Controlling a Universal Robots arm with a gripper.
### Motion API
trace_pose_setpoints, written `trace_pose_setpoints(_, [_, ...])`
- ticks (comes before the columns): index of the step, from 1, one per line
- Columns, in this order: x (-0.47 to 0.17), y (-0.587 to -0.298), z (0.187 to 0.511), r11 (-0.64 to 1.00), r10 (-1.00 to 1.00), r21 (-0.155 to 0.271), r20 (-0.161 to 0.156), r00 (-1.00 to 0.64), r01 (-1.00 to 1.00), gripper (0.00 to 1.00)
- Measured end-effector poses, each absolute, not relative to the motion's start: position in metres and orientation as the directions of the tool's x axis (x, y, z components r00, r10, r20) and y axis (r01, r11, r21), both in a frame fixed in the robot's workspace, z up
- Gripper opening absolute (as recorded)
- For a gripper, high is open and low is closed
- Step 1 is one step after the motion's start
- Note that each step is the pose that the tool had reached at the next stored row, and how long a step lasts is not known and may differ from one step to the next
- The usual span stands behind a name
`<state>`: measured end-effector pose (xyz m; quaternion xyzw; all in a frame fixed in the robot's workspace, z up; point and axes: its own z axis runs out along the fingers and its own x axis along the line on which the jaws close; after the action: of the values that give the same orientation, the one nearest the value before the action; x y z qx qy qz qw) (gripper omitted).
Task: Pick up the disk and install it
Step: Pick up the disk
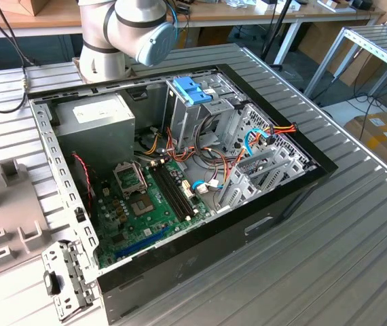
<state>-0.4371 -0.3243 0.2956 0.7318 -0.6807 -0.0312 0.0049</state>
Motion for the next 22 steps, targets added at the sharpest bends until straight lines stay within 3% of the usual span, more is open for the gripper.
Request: trace_pose_setpoints(22, [-0.4371, -0.3242, 0.3051, -0.073, -0.997, 0.049, -0.043, 0.071, -0.996, 0.37])
